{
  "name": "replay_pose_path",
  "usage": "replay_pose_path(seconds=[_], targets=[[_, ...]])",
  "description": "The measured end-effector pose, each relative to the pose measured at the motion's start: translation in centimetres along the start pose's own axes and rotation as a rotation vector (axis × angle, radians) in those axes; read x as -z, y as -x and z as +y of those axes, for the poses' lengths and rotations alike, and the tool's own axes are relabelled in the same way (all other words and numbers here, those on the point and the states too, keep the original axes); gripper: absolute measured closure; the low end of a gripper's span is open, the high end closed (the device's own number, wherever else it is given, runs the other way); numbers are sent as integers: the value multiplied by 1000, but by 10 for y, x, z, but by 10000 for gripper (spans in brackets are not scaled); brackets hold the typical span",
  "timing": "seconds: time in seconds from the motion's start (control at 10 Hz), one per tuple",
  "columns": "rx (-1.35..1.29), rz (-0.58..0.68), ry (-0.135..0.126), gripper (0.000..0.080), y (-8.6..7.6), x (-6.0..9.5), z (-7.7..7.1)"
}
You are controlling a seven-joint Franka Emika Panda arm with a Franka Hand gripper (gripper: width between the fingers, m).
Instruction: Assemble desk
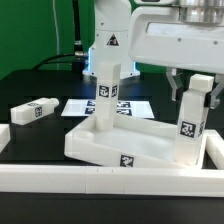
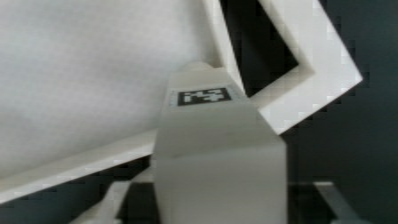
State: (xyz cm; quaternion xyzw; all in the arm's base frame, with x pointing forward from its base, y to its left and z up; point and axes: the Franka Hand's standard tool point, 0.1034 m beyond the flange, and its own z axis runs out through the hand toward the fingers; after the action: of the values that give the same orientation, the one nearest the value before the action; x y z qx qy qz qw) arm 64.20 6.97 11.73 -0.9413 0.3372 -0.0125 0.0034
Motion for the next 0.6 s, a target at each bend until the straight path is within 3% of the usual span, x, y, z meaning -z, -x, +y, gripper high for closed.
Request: replay_pose_path(seconds=[0.1,0.2,0.3,0.5,0.6], targets=[[6,0,-1,341,1,0,-1],[6,0,-1,341,1,0,-1],[6,0,-2,196,1,1,-1],[15,1,-20,164,6,17,-4],[34,-5,-31,152,8,28,5]])
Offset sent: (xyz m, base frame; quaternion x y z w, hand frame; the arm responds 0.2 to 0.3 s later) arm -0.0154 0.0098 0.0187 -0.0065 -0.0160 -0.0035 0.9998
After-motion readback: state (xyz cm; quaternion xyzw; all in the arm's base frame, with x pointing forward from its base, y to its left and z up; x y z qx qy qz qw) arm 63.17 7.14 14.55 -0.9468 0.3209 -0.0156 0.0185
